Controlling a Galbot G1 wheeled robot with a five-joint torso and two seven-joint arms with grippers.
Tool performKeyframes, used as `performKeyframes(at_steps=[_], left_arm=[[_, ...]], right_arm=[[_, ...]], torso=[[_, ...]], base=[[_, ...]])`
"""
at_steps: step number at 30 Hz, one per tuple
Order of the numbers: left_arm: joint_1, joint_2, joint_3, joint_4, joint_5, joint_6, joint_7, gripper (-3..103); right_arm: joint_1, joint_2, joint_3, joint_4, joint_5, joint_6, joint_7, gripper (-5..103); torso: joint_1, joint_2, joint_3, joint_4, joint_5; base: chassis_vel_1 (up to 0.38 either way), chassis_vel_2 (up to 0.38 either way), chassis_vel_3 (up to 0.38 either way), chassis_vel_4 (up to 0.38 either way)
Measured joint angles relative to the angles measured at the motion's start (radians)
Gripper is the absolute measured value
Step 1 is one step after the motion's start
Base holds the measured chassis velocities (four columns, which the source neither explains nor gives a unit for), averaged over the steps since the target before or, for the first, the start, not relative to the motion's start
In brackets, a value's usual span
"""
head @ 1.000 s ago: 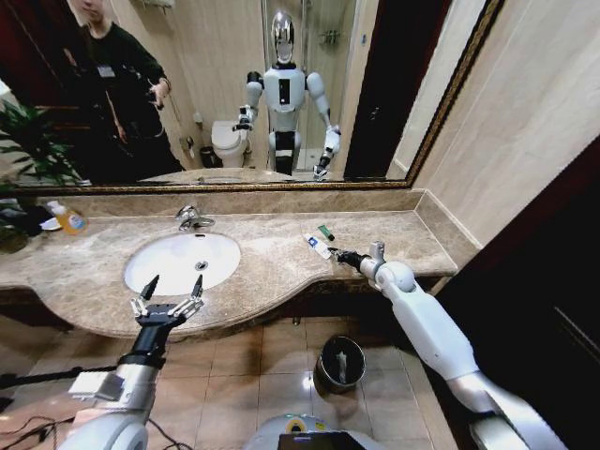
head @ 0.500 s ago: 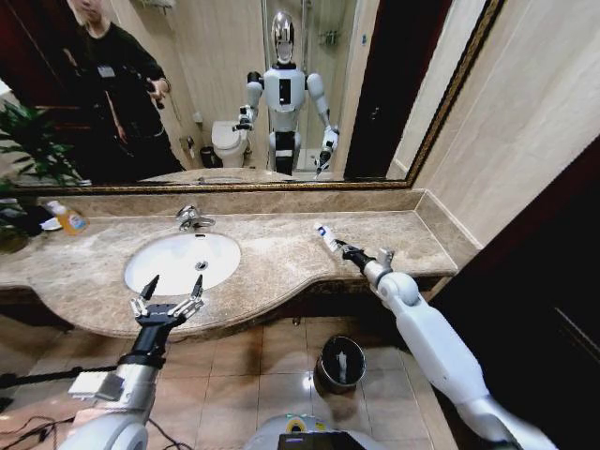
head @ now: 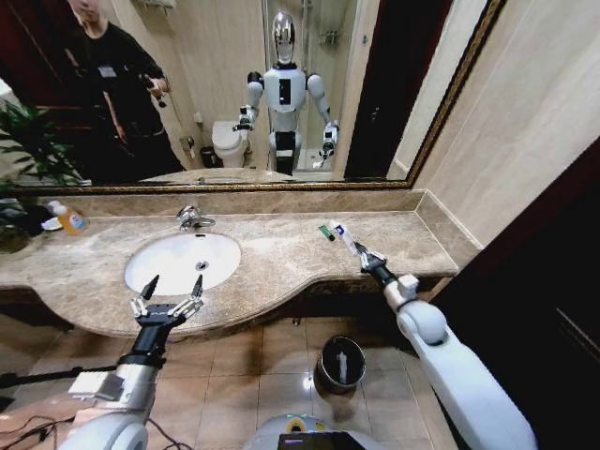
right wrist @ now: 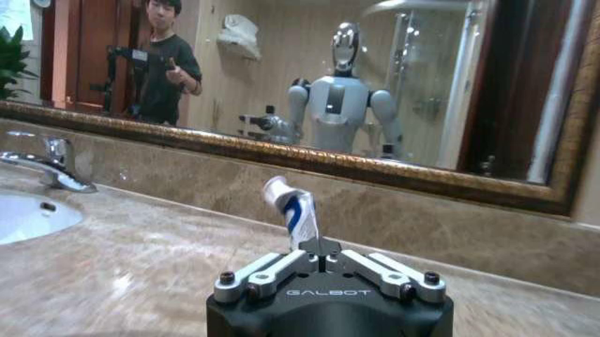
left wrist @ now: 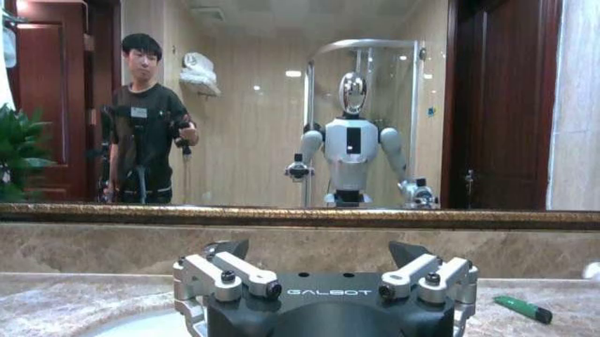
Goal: Pick up the trash from the sink and place it in the trash bin.
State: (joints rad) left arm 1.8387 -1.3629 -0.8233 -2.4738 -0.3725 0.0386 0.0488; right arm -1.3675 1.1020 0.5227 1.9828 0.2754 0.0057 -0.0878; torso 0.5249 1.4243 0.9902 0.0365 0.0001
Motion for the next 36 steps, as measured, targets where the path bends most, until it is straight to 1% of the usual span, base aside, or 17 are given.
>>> performKeyframes(at_steps=[2, 3, 6, 7, 8, 9, 10, 11, 14, 17, 23, 26, 27, 28, 31, 35, 36], left_arm=[[0.000, 0.000, 0.000, 0.000, 0.000, 0.000, 0.000, 100], [0.000, 0.000, 0.000, 0.000, 0.000, 0.000, 0.000, 100], [0.000, 0.000, 0.000, 0.000, 0.000, 0.000, 0.000, 100], [0.000, 0.000, 0.000, 0.000, 0.000, 0.000, 0.000, 100], [0.000, 0.000, 0.000, 0.000, 0.000, 0.000, 0.000, 100], [0.000, 0.000, 0.000, 0.000, 0.000, 0.000, 0.000, 100], [0.000, 0.000, 0.000, 0.000, 0.000, 0.000, 0.000, 100], [0.000, 0.000, 0.000, 0.000, 0.000, 0.000, 0.000, 100], [0.000, 0.000, 0.000, 0.000, 0.000, 0.000, 0.000, 100], [0.000, 0.000, 0.000, 0.000, 0.000, 0.000, 0.000, 100], [0.000, 0.000, 0.000, 0.000, 0.000, 0.000, 0.000, 100], [0.000, 0.000, 0.000, 0.000, 0.000, 0.000, 0.000, 100], [0.000, 0.000, 0.000, 0.000, 0.000, 0.000, 0.000, 100], [0.000, 0.000, 0.000, 0.000, 0.000, 0.000, 0.000, 100], [0.000, 0.000, 0.000, 0.000, 0.000, 0.000, 0.000, 100], [0.000, 0.000, 0.000, 0.000, 0.000, 0.000, 0.000, 100], [0.000, 0.000, 0.000, 0.000, 0.000, 0.000, 0.000, 100]], right_arm=[[-0.102, 0.041, 0.030, 0.031, -0.047, 0.054, 0.002, 0], [-0.102, 0.041, 0.030, 0.031, -0.047, 0.054, 0.002, 0], [-0.181, 0.106, 0.057, 0.023, -0.130, 0.137, 0.002, 0], [-0.181, 0.106, 0.057, 0.023, -0.130, 0.137, 0.002, 0], [-0.196, 0.122, 0.062, 0.015, -0.148, 0.157, 0.003, 0], [-0.228, 0.154, 0.068, -0.009, -0.181, 0.195, 0.003, 0], [-0.248, 0.170, 0.069, -0.026, -0.192, 0.216, 0.004, 0], [-0.248, 0.170, 0.069, -0.026, -0.192, 0.216, 0.004, 0], [-0.300, 0.206, 0.073, -0.103, -0.211, 0.279, 0.011, 0], [-0.316, 0.216, 0.075, -0.171, -0.213, 0.300, 0.015, 0], [-0.287, 0.229, 0.063, -0.295, -0.212, 0.304, 0.018, 0], [-0.252, 0.245, 0.055, -0.369, -0.224, 0.302, 0.017, 0], [-0.225, 0.255, 0.050, -0.425, -0.238, 0.302, 0.016, 0], [-0.225, 0.255, 0.050, -0.425, -0.238, 0.302, 0.016, 0], [-0.158, 0.278, 0.044, -0.565, -0.281, 0.303, 0.016, 0], [-0.132, 0.290, 0.044, -0.621, -0.295, 0.304, 0.018, 0], [-0.100, 0.304, 0.044, -0.689, -0.309, 0.307, 0.029, 0]], torso=[[0.000, 0.000, 0.000, 0.0000, -0.0001], [0.000, 0.000, 0.000, 0.0000, -0.0001], [0.000, 0.000, 0.000, 0.0003, -0.0002], [0.000, 0.000, 0.000, 0.0003, -0.0002], [0.000, 0.000, 0.000, 0.0004, -0.0004], [0.000, 0.000, 0.000, 0.0003, -0.0001], [0.000, 0.000, 0.000, 0.0003, -0.0002], [0.000, 0.000, 0.000, 0.0003, -0.0002], [0.000, 0.000, 0.000, 0.0003, -0.0002], [0.000, 0.000, 0.000, 0.0002, -0.0002], [0.000, 0.000, 0.000, 0.0003, -0.0002], [0.000, 0.000, 0.000, 0.0003, -0.0002], [0.000, 0.000, 0.000, 0.0003, -0.0001], [0.000, 0.000, 0.000, 0.0003, -0.0001], [0.000, 0.000, 0.000, 0.0003, -0.0002], [0.000, 0.000, 0.000, 0.0004, 0.0000], [0.000, 0.000, 0.000, 0.0003, -0.0002]], base=[[0.000, 0.000, 0.000, 0.000], [0.000, 0.000, 0.000, 0.000], [0.000, 0.000, 0.000, 0.000], [0.000, 0.000, 0.000, 0.000], [0.000, 0.000, 0.000, 0.000], [0.000, 0.000, 0.000, 0.000], [0.000, 0.000, 0.000, 0.000], [0.000, 0.000, 0.000, 0.000], [0.000, 0.000, 0.000, 0.000], [0.000, 0.000, 0.000, 0.000], [0.000, 0.000, 0.000, 0.000], [0.000, 0.000, 0.000, 0.000], [0.000, 0.000, 0.000, 0.000], [0.000, 0.000, 0.000, 0.000], [0.000, 0.000, 0.000, 0.000], [0.000, 0.000, 0.000, 0.000], [0.000, 0.000, 0.000, 0.000]])
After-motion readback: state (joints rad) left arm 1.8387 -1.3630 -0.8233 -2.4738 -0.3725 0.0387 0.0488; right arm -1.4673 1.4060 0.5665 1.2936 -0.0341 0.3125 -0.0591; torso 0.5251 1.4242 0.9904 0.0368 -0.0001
